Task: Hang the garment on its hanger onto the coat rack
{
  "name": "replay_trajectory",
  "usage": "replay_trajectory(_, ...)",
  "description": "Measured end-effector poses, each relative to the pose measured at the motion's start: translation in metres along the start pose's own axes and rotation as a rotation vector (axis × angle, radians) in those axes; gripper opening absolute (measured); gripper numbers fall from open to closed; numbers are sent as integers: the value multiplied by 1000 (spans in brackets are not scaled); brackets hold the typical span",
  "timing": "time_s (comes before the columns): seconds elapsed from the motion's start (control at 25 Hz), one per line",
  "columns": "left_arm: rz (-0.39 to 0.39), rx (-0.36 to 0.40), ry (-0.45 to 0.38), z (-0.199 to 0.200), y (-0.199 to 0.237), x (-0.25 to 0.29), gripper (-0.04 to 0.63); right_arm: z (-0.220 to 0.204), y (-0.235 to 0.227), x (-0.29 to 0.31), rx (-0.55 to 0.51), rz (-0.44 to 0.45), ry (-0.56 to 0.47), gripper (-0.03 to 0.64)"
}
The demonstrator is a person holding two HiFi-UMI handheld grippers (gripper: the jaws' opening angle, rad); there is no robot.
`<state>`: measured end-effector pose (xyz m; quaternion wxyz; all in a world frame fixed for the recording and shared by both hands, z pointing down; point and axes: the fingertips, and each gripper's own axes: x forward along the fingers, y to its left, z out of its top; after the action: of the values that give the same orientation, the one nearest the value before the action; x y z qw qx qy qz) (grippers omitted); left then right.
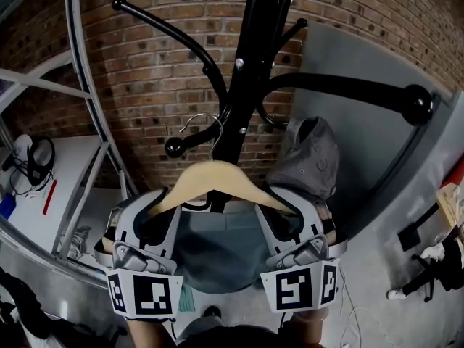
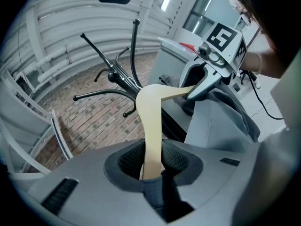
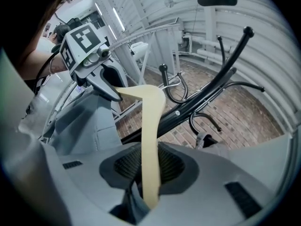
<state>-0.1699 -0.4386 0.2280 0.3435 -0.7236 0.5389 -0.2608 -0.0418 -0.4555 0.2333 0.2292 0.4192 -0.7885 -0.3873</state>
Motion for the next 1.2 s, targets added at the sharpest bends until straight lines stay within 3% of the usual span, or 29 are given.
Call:
replay_trajectory(0.68, -74, -33, 62, -33, -23, 27, 102, -30, 20, 27, 5, 59, 86, 106)
replay_trajectory(1.2, -24, -53, -9, -33, -19, 30, 116, -34, 24, 29, 53, 54, 94, 107)
